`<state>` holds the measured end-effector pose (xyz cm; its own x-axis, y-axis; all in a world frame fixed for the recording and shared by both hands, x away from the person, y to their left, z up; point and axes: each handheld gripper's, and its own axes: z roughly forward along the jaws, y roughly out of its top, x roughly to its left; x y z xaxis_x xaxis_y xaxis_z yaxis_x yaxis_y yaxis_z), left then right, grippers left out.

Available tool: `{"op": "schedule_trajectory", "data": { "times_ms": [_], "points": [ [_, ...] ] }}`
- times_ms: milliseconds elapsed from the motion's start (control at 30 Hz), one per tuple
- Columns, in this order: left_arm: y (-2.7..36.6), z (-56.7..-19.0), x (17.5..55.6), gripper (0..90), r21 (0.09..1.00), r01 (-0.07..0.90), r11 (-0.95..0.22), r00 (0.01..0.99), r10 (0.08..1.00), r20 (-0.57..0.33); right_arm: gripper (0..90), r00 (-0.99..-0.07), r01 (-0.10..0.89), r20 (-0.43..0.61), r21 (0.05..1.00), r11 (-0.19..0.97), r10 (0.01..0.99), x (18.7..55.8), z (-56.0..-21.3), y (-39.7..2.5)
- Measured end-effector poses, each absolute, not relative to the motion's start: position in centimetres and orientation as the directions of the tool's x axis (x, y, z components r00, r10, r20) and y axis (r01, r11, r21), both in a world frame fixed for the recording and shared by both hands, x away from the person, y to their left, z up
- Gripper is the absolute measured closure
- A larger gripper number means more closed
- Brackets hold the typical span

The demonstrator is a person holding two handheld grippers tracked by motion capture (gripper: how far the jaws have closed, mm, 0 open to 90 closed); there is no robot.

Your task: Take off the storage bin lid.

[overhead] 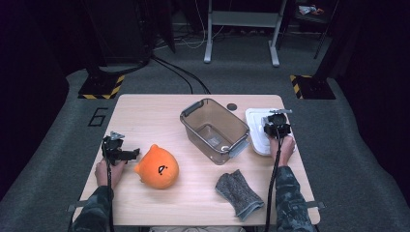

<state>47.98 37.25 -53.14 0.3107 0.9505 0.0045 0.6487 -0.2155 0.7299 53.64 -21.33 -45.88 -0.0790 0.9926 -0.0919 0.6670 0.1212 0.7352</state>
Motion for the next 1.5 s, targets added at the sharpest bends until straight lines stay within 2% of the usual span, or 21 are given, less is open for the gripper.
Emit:
{"op": "schedule_trajectory", "data": {
  "times_ms": [600,767,833,900,933,1000,1033,1167,1500],
  "points": [
    [37.2,-53.1,48.0,0.2,0.730,0.649,-0.215,0.311,0.950,0.004,65.3,-0.071,0.719,-0.070,0.687,0.100,0.995,54.7,-48.4,-21.2],
    [37.2,-53.1,48.0,0.2,0.730,0.649,-0.215,0.311,0.951,0.004,48.6,-0.072,0.719,-0.050,0.690,0.087,0.996,54.3,-48.0,-21.6],
    [37.2,-53.1,48.0,0.2,0.730,0.649,-0.215,0.311,0.950,0.004,38.2,-0.099,0.706,-0.054,0.700,0.108,0.994,53.6,-47.5,-21.8],
    [37.2,-53.1,48.0,0.2,0.730,0.649,-0.215,0.311,0.951,0.004,35.5,-0.107,0.702,-0.055,0.703,0.115,0.993,53.3,-47.3,-21.8],
    [37.2,-53.1,48.0,0.2,0.730,0.649,-0.215,0.311,0.950,0.004,27.6,-0.120,0.698,-0.060,0.705,0.127,0.991,52.7,-47.1,-21.9],
    [37.2,-53.1,48.0,0.2,0.730,0.649,-0.215,0.311,0.950,0.004,25.0,-0.126,0.691,-0.051,0.712,0.125,0.991,52.4,-46.9,-22.0],
    [37.2,-53.1,48.0,0.2,0.730,0.649,-0.215,0.311,0.951,0.004,19.3,-0.138,0.678,-0.046,0.724,0.129,0.989,51.6,-46.5,-22.3],
    [37.2,-53.1,48.0,0.2,0.730,0.649,-0.215,0.311,0.951,0.004,13.6,-0.153,0.653,-0.034,0.747,0.127,0.988,49.8,-46.0,-22.8],
    [37.2,-53.1,48.0,0.2,0.730,0.649,-0.216,0.310,0.951,0.006,6.5,-0.215,0.626,-0.032,0.763,0.163,0.976,45.2,-46.1,-23.8]
  ]
}}
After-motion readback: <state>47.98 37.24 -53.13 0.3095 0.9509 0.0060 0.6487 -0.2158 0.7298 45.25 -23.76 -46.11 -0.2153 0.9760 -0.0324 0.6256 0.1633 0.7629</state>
